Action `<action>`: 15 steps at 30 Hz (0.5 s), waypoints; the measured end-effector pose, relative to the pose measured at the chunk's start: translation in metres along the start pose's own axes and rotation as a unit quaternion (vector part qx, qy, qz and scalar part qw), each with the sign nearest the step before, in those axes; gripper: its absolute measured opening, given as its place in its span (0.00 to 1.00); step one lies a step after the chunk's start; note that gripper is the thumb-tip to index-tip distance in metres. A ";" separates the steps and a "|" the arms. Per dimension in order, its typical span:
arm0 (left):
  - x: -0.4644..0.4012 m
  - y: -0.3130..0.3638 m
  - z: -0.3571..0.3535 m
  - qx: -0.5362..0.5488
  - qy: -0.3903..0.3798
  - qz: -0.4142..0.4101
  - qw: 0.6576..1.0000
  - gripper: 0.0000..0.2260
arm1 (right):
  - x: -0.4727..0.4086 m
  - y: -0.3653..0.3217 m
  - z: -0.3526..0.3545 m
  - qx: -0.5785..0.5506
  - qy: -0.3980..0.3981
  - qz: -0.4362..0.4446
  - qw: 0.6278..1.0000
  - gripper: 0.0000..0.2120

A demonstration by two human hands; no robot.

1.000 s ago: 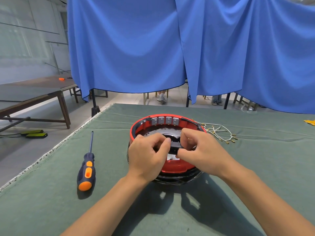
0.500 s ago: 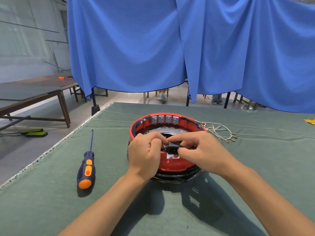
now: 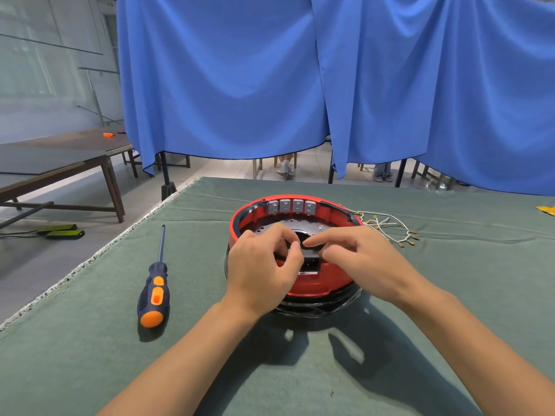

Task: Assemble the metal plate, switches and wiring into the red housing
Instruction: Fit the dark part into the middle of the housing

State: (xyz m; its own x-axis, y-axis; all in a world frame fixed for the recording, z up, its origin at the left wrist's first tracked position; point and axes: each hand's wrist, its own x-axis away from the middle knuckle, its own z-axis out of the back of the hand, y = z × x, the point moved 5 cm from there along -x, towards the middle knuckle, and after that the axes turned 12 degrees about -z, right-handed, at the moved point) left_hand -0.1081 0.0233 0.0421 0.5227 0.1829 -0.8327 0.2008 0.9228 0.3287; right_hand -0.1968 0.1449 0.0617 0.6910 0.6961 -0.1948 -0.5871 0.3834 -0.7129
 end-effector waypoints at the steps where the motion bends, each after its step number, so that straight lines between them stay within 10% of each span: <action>1: 0.000 0.001 0.000 -0.004 -0.006 -0.004 1.000 0.13 | -0.001 0.001 0.002 -0.001 0.012 0.000 1.000 0.11; 15: -0.004 0.007 -0.012 -0.086 -0.093 0.034 0.991 0.16 | -0.004 0.018 -0.009 0.131 0.054 0.055 0.988 0.24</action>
State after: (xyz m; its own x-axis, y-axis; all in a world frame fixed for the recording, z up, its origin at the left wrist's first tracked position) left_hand -0.1186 0.0331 0.0425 0.6770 0.1949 -0.7097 0.0248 0.9577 0.2866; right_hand -0.2063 0.1435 0.0432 0.6502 0.6786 -0.3417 -0.7399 0.4631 -0.4880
